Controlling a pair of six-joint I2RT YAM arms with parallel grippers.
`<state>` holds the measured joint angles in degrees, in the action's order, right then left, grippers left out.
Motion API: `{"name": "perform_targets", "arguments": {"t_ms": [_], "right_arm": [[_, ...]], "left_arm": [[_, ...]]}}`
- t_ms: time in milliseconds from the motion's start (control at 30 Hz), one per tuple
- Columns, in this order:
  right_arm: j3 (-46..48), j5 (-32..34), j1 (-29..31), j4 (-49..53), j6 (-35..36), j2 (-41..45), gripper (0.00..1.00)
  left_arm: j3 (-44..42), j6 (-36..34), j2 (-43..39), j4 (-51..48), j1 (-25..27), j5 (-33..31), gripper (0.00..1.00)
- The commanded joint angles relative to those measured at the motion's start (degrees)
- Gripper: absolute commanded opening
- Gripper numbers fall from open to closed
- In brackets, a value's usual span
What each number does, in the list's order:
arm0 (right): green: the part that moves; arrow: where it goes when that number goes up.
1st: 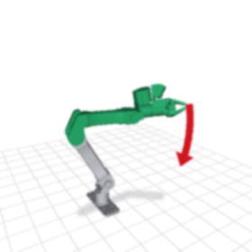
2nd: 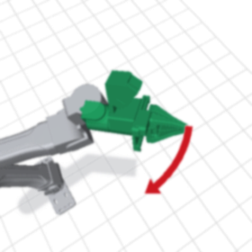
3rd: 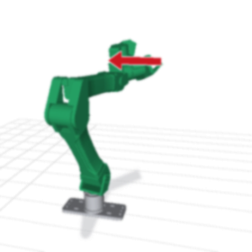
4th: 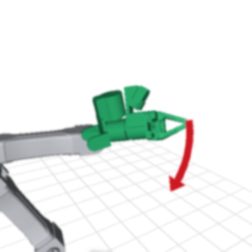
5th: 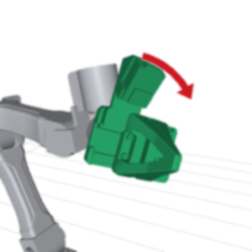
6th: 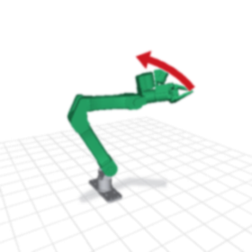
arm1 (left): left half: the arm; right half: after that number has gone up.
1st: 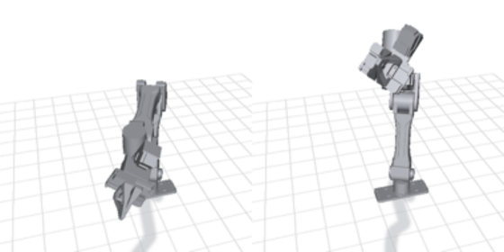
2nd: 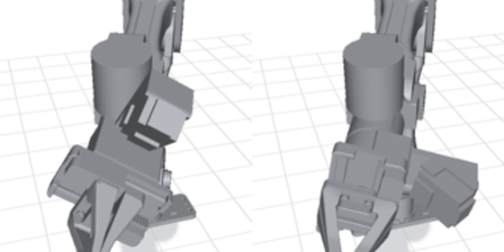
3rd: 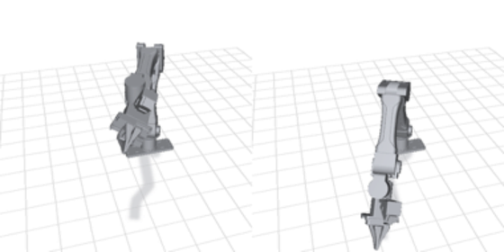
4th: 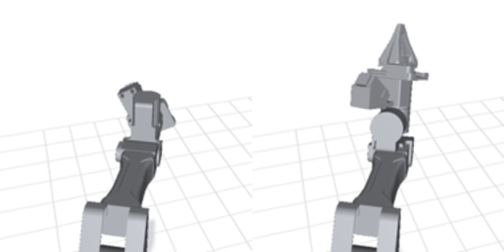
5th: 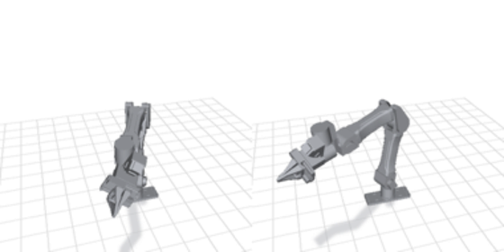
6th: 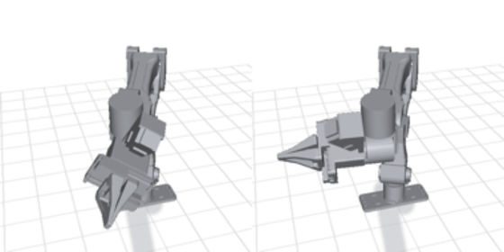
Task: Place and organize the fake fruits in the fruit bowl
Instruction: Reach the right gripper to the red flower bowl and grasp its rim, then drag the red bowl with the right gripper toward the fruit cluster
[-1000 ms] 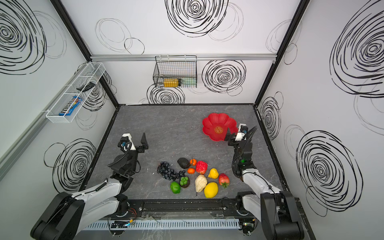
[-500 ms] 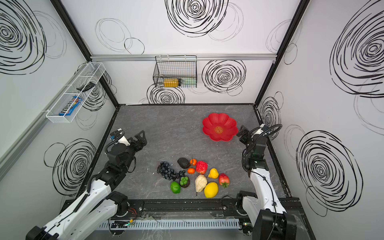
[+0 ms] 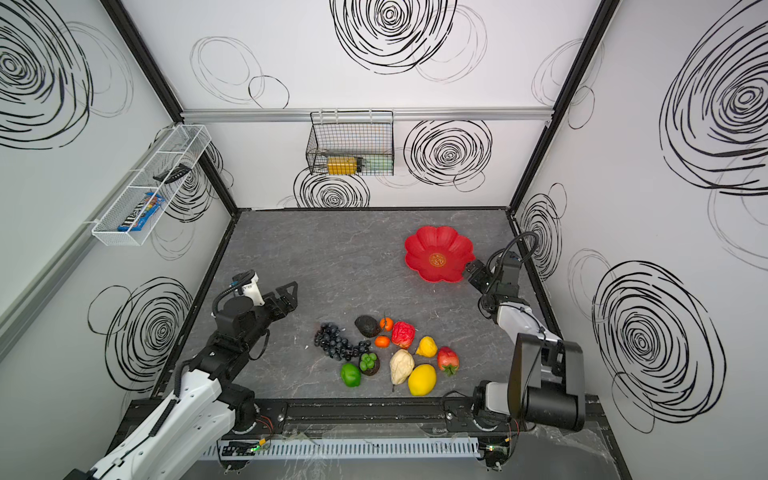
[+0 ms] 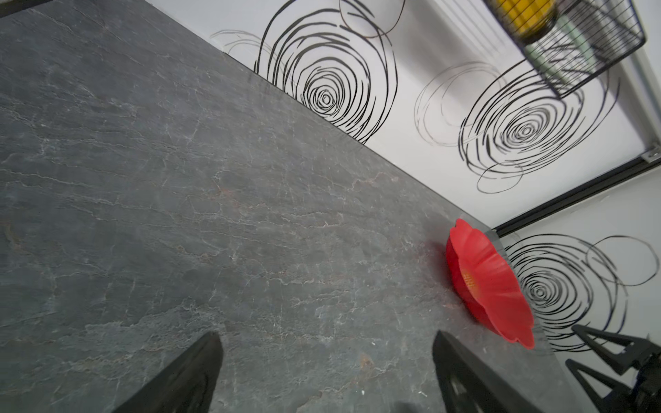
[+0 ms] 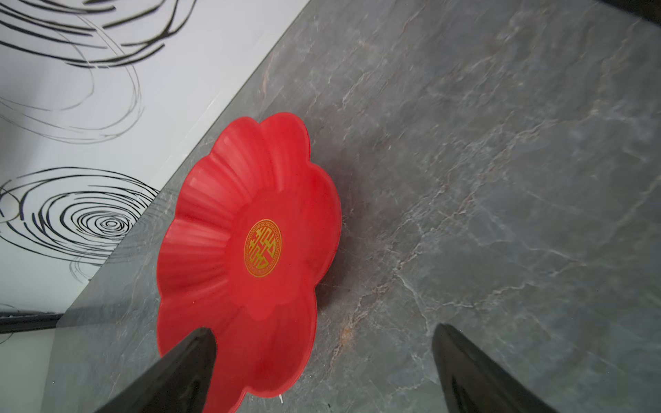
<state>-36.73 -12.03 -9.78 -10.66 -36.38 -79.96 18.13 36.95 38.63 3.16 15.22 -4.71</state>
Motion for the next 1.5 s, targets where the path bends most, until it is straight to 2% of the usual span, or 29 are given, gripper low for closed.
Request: {"name": "perform_targets", "arguments": {"t_ms": [0,167,333,533,867,1133,1467], "right_arm": [[-4.2,-4.5,-0.2,2.2,-0.4,-4.7,0.96],[-7.3,-7.3,0.1,1.9,-1.0,-11.3,0.89],[-9.7,-8.9,0.8,2.2,-1.0,-15.4,0.8],[-11.4,-8.3,2.0,3.6,0.2,-17.7,0.67],[-13.0,-7.4,4.9,5.3,1.5,-19.5,0.37],[-14.1,-9.3,7.8,6.5,3.1,-19.4,0.21],[-13.9,-13.2,12.9,7.7,4.7,-18.2,0.16]], "left_arm": [[-1.4,-4.2,-0.1,3.5,0.8,-3.1,0.96],[-2.8,-6.0,0.4,6.8,3.7,-2.1,0.96],[-3.0,-6.1,1.3,7.6,4.4,-1.9,0.96],[-3.2,-6.0,1.4,8.1,4.5,-1.7,0.96],[-3.5,-6.0,1.6,8.8,4.5,-1.5,0.96],[-3.5,-6.1,1.8,8.9,4.4,-1.4,0.96],[-3.5,-6.4,2.8,9.2,3.9,-1.1,0.96]]}}
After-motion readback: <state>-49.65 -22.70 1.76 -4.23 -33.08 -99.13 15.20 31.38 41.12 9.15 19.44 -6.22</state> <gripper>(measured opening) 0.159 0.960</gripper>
